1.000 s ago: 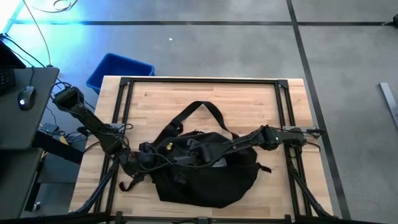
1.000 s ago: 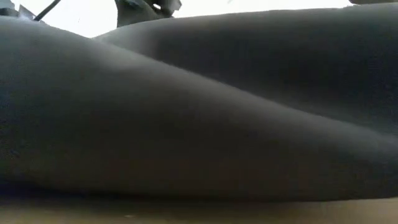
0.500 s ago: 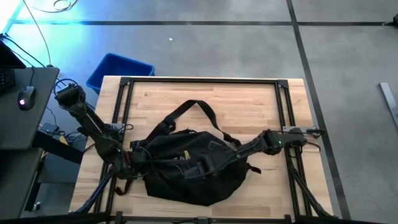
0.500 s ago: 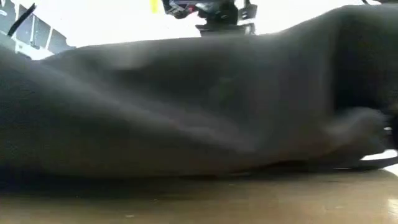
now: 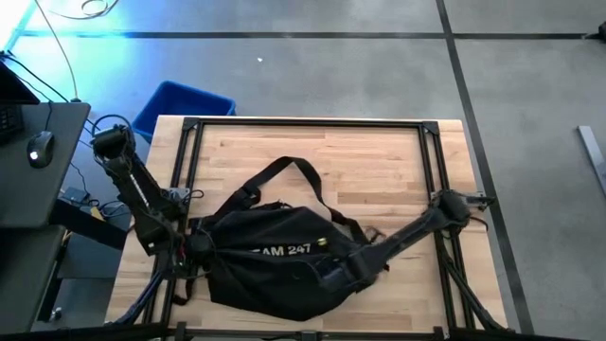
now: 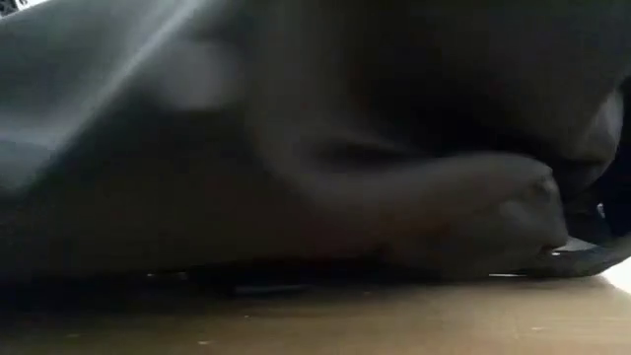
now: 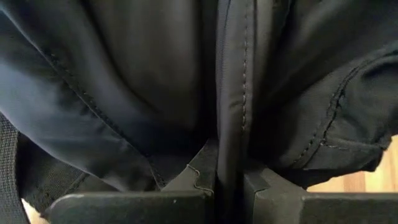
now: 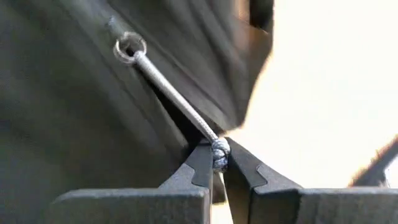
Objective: Unpack backpack
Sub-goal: Close the black backpack
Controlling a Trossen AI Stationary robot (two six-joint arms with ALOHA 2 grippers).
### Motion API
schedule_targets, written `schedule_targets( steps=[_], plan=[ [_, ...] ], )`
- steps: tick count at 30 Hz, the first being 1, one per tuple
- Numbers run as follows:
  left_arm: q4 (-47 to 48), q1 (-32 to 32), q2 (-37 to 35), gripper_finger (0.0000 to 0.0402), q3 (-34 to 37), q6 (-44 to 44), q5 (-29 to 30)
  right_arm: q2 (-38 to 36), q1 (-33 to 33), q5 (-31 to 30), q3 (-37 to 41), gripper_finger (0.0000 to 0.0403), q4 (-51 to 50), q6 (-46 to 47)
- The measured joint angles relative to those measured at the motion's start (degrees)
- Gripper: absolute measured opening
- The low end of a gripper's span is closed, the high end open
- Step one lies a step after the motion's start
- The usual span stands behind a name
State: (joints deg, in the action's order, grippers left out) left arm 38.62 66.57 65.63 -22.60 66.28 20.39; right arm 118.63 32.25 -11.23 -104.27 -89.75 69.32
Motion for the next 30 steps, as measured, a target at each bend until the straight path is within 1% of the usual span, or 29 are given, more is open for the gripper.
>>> schedule_targets(
  steps=[3, 7, 9, 13, 15, 18, 20, 22, 24, 27, 30],
  plan=[
    [1.16, 0.94, 0.00, 0.0000, 0.03, 3.50, -1.05, -6.77, 2.01, 0.96, 7.39, 0.0000, -0.87, 5.15],
    [1.08, 1.31, 0.02, 0.0000, 0.10, 7.66, -0.76, -14.56, 4.69, 0.70, 17.63, 0.0000, 1.84, 10.02],
    [0.91, 1.39, 0.02, 0.0000, 0.12, 10.21, 0.01, -18.52, 6.26, 0.62, 23.13, 0.0000, 5.38, 11.83],
    [0.43, 1.07, 0.07, 0.0000, 0.12, 16.41, 1.81, -24.71, 8.64, 0.96, 34.43, 0.0000, 18.32, 12.34],
    [0.31, 0.53, 0.04, 0.0000, 0.12, 19.64, 2.21, -26.55, 9.32, 1.26, 39.11, 0.0000, 24.94, 12.86],
    [0.21, -0.52, 0.00, 0.0000, 0.00, 25.46, 2.60, -27.34, 9.51, 0.98, 44.51, 0.0002, 33.08, 12.85],
    [-0.72, -1.10, 0.00, 0.0000, -0.18, 28.70, 2.69, -27.19, 9.20, -0.55, 46.41, 0.0010, 35.02, 12.29],
    [-2.16, -1.63, 0.00, 0.0000, -0.50, 31.06, 3.28, -26.74, 8.19, -1.92, 47.45, 0.0025, 34.38, 12.73],
    [-4.43, -2.11, 0.09, 0.0000, -1.05, 32.53, 4.09, -26.68, 6.67, -4.94, 48.06, 0.0048, 32.45, 13.12],
    [-11.07, -2.47, 0.09, 0.0000, -1.12, 32.67, 4.28, -26.76, 3.68, -13.69, 47.51, 0.0085, 29.36, 12.52],
    [-17.11, -2.43, 0.09, 0.0000, -1.19, 33.83, 4.28, -27.10, -0.80, -23.41, 47.29, 0.0118, 27.14, 9.48]
  ],
)
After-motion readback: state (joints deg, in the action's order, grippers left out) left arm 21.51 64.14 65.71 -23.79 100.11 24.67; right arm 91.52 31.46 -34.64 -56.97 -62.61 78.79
